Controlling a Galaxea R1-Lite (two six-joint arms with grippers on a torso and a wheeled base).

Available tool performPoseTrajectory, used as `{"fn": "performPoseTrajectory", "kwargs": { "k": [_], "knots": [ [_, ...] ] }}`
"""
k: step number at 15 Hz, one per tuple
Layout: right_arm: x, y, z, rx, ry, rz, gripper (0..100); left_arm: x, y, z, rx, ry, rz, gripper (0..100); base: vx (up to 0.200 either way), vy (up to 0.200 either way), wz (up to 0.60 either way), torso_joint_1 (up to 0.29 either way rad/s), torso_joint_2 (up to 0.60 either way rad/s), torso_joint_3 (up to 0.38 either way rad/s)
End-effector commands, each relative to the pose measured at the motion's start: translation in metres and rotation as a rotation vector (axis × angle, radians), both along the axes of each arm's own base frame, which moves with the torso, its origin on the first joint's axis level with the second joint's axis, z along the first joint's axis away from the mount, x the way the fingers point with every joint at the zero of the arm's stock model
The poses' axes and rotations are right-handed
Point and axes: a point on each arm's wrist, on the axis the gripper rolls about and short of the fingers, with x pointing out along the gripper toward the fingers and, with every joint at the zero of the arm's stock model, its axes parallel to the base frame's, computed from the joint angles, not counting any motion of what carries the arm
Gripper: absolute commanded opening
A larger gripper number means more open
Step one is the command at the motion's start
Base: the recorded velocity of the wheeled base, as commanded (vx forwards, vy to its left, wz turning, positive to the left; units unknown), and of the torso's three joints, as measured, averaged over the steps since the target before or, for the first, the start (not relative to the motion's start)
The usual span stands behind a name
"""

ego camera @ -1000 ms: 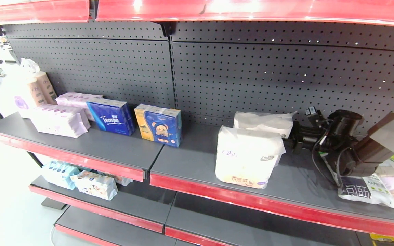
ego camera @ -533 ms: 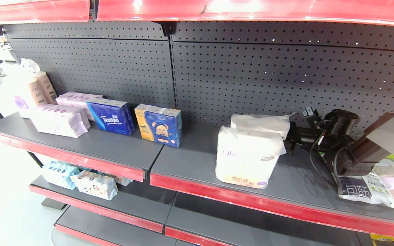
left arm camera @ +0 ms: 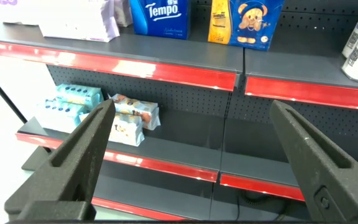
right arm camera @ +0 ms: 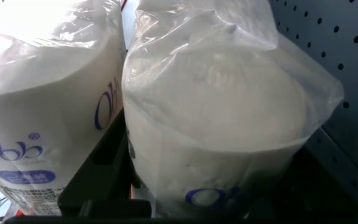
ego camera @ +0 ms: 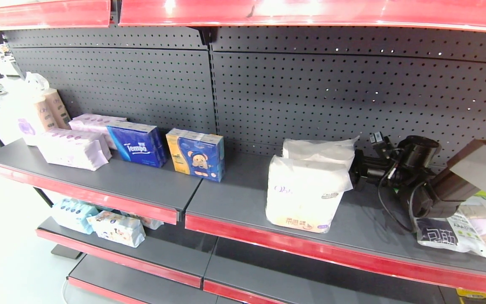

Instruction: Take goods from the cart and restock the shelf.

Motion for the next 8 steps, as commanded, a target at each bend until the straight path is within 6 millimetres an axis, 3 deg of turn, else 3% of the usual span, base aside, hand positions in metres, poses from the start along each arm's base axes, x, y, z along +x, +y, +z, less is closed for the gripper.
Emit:
{"fn": "performPoseTrajectory", "kwargs": {
  "k": [1, 8],
  "knots": [
    [-0.0006, 0.0011, -0.0009, 0.000, 0.004, 0.002, 0, 0.0001, 0.0000, 0.0002, 0.000, 0.001, 0.001, 100, 0.000, 0.000, 0.00, 0.000, 0.00, 0.000],
    [0.0008, 0.0081, 0.0006, 0.001, 0.002, -0.004, 0, -0.0001, 0.0000, 0.0002, 0.000, -0.001, 0.001, 100, 0.000, 0.000, 0.00, 0.000, 0.00, 0.000]
  ]
}}
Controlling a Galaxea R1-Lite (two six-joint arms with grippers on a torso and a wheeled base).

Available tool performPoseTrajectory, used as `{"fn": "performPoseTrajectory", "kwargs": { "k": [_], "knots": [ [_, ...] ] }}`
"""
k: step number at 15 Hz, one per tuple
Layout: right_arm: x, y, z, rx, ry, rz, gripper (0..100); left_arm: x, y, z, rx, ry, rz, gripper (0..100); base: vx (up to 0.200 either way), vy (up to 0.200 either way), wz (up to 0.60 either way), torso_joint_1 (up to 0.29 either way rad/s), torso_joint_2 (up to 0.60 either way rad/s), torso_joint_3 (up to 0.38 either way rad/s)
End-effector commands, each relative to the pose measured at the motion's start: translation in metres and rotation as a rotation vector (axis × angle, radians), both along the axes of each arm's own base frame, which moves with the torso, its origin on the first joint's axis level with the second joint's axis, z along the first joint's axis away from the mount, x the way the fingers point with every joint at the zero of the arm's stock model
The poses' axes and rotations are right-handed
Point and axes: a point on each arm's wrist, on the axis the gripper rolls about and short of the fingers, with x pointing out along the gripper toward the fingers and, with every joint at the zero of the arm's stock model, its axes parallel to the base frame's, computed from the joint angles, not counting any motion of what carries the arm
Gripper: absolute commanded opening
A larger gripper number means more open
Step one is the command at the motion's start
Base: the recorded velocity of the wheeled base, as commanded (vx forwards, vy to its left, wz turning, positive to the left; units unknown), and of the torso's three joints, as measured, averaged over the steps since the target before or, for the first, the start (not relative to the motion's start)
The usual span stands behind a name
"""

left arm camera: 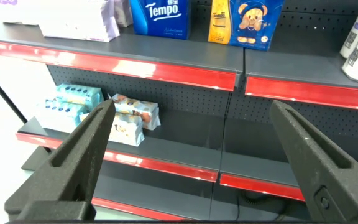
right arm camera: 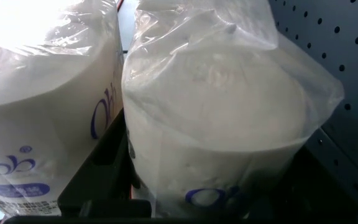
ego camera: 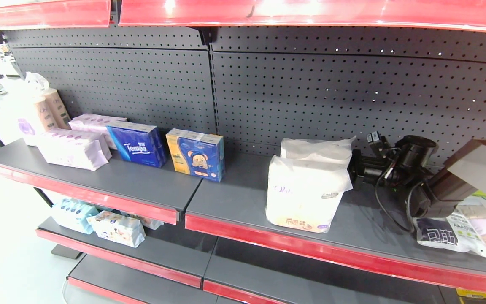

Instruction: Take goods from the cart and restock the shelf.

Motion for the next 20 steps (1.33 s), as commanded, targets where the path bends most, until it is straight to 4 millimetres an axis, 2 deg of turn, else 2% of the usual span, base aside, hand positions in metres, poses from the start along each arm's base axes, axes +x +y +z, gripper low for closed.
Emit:
{"fn": "performPoseTrajectory", "kwargs": {
  "k": [1, 6, 20],
  "knots": [
    [-0.0004, 0.0021, -0.0004, 0.000, 0.002, 0.006, 0, -0.0001, 0.0000, 0.0002, 0.000, -0.001, 0.000, 100, 0.000, 0.000, 0.00, 0.000, 0.00, 0.000],
    [-0.0003, -0.0050, -0.0013, 0.001, 0.009, -0.005, 0, 0.0002, 0.0000, -0.0002, 0.000, 0.002, 0.000, 100, 0.000, 0.000, 0.00, 0.000, 0.00, 0.000],
    [-0.0010, -0.0036, -0.0020, -0.001, 0.011, 0.004, 0, 0.0001, 0.0000, -0.0002, 0.000, 0.001, 0.000, 100, 0.000, 0.000, 0.00, 0.000, 0.00, 0.000]
  ]
}}
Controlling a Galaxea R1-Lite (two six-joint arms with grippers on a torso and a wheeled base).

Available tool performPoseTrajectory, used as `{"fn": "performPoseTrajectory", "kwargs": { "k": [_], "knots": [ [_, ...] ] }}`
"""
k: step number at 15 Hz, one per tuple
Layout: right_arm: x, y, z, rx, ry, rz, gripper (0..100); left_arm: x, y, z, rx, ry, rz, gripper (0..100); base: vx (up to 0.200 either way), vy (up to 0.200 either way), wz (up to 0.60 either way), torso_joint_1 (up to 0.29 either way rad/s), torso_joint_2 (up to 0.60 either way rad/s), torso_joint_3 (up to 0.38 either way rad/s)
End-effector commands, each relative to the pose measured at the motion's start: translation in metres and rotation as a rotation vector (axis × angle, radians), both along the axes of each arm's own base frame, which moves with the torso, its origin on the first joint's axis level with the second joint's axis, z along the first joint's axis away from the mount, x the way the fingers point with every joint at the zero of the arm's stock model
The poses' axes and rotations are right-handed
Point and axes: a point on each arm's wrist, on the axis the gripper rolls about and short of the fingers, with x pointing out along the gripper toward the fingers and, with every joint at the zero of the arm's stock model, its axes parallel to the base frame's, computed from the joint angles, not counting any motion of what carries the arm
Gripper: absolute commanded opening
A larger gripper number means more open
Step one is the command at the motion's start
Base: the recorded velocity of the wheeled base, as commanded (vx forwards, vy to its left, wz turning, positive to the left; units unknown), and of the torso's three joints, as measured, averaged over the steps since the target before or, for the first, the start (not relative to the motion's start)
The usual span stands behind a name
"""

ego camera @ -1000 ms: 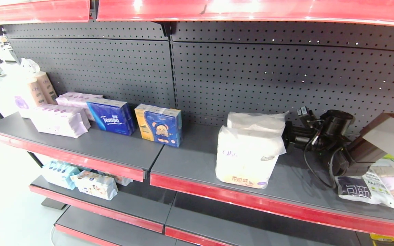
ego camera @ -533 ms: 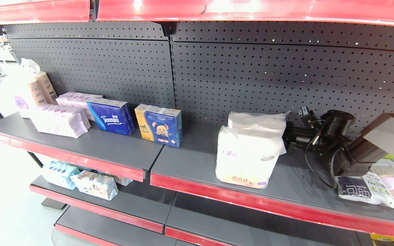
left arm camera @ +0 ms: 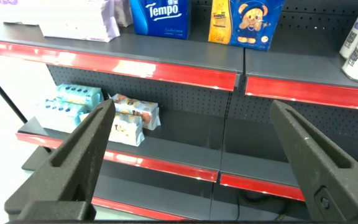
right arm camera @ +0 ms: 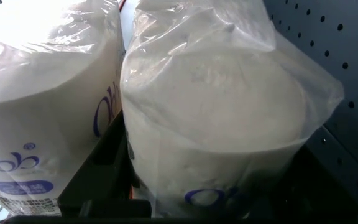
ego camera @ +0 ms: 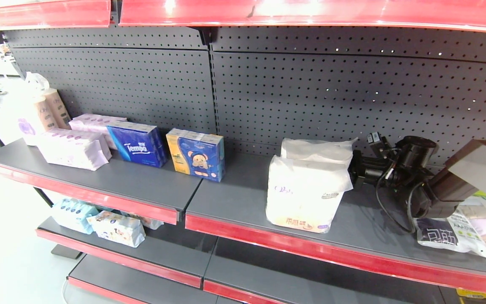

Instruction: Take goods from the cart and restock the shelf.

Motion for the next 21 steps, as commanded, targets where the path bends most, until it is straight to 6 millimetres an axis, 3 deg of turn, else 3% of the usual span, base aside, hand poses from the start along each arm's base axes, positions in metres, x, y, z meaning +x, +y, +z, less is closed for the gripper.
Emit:
{"fn": "performPoseTrajectory", "kwargs": {
  "k": [1, 8, 21],
  "knots": [
    [0.000, 0.000, 0.000, 0.000, -0.002, 0.002, 100, 0.000, 0.000, 0.000, 0.000, 0.001, 0.000, 100, 0.000, 0.000, 0.00, 0.000, 0.00, 0.000],
    [0.000, -0.003, 0.001, 0.000, -0.004, -0.009, 100, 0.000, 0.000, 0.000, 0.000, 0.001, 0.000, 100, 0.000, 0.000, 0.00, 0.000, 0.00, 0.000],
    [-0.007, -0.037, -0.001, 0.005, 0.026, -0.076, 100, 0.000, 0.000, 0.000, 0.000, 0.000, 0.000, 100, 0.000, 0.000, 0.00, 0.000, 0.00, 0.000]
  ]
}}
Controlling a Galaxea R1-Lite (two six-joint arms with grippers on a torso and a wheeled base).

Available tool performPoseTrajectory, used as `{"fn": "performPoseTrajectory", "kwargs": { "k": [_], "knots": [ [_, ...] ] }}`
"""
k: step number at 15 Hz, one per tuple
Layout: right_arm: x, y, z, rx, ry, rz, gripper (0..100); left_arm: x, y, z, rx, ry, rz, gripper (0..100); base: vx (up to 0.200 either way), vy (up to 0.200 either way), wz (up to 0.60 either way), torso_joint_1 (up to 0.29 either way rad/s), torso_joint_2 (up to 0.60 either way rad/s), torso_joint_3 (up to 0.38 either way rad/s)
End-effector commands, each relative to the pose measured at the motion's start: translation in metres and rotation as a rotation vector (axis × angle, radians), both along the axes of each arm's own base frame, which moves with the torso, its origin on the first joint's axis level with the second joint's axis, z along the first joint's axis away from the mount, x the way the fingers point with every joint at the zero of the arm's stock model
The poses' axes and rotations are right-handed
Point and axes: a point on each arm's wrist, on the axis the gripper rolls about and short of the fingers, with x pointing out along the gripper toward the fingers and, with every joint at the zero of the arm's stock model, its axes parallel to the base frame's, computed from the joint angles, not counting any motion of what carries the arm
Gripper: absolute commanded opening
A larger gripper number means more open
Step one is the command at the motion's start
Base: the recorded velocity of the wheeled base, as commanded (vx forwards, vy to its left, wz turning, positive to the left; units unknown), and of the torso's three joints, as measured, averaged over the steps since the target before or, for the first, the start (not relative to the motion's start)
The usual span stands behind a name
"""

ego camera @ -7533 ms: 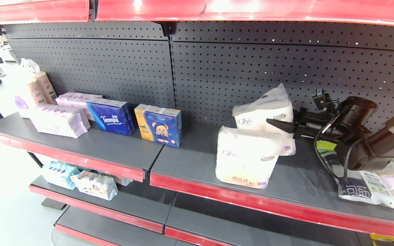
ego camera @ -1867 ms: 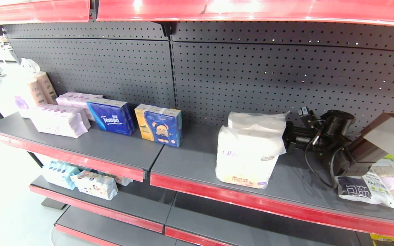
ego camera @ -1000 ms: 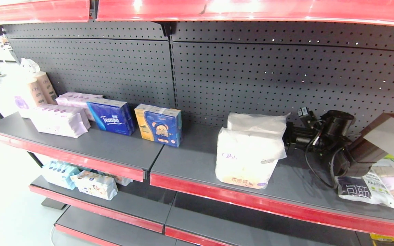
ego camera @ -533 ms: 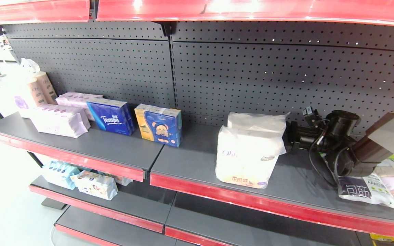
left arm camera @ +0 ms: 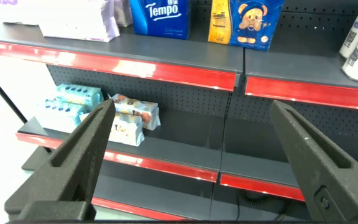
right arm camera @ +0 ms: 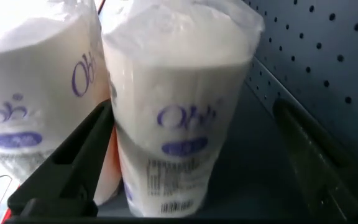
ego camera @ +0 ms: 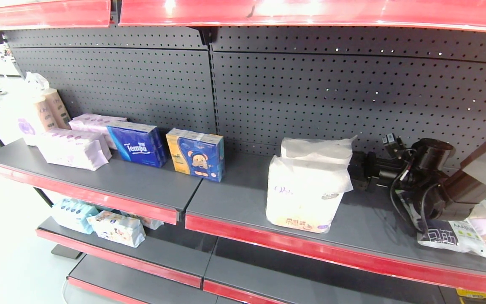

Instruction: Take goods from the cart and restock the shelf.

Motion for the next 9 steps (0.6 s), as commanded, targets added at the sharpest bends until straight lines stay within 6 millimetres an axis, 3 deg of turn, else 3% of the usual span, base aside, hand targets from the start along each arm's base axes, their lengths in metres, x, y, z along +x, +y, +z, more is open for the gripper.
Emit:
{"fn": "performPoseTrajectory", "kwargs": {
  "k": [1, 9],
  "knots": [
    [-0.002, -0.007, 0.000, 0.000, 0.002, -0.007, 100, 0.000, 0.000, 0.000, 0.000, 0.001, -0.001, 100, 0.000, 0.000, 0.00, 0.000, 0.00, 0.000],
    [-0.012, -0.039, 0.000, 0.001, 0.015, -0.084, 100, 0.000, 0.000, 0.000, 0.000, 0.000, 0.000, 100, 0.000, 0.000, 0.00, 0.000, 0.00, 0.000]
  ]
}}
